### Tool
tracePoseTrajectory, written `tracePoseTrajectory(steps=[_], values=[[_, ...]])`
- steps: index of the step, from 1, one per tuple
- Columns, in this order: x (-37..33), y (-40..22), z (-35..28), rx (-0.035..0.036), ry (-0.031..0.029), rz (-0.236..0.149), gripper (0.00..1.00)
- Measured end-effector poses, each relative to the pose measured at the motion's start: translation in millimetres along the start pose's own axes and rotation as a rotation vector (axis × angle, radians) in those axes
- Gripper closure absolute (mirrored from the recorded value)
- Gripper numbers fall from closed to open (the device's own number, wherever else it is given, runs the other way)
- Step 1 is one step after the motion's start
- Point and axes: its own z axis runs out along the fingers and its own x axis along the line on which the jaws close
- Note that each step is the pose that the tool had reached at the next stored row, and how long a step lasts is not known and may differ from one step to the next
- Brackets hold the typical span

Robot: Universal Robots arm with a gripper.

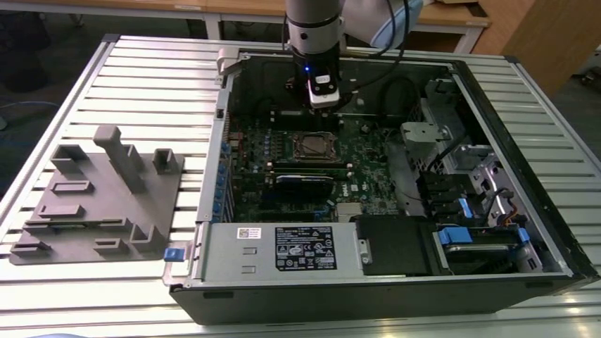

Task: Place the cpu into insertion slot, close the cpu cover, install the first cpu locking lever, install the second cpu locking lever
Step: 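Install the first cpu locking lever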

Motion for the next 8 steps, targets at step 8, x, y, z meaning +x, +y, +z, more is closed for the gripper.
tracePoseTrajectory(steps=[8], values=[[-0.1,0.0,-0.1,0.0227,0.0072,-0.003,0.89]])
